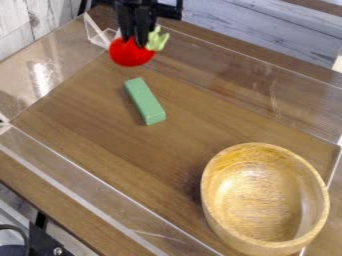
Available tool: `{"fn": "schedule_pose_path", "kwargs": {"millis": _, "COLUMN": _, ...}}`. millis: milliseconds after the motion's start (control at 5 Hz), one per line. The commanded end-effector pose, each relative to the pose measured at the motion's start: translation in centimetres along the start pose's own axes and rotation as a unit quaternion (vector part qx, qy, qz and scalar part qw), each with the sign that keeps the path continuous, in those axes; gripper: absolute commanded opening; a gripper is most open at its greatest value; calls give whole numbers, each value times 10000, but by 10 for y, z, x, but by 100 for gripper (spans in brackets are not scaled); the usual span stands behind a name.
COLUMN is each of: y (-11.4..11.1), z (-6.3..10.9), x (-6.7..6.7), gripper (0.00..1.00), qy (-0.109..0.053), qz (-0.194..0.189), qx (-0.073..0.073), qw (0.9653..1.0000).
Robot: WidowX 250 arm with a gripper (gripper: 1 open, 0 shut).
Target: Move the red object to the left side of the table
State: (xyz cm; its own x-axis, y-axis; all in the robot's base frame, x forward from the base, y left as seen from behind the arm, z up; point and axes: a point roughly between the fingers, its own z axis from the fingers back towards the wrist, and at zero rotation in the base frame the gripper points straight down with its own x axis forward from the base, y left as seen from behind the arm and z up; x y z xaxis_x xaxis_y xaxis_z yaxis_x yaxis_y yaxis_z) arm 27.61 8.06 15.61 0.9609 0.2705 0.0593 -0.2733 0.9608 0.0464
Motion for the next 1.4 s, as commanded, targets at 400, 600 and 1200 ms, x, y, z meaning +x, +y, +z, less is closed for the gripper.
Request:
{"fn": "schedule_pose_path", "kwargs": {"millis": 400, "y": 48, "z": -14, "x": -4, "gripper": 0, "qy": -88, "qz": 288, "qx": 26, "qw": 9995}}
{"fn": "schedule_pose_path", "kwargs": {"millis": 600, "y": 52, "z": -22, "x": 4, "gripper": 0, "qy": -37, "qz": 369, "qx": 11, "qw": 9993}}
{"fn": "schedule_pose_path", "kwargs": {"millis": 1200, "y": 47, "z": -43, "x": 29, "gripper": 0, "qy": 86, "qz": 421, "qx": -142, "qw": 9990}}
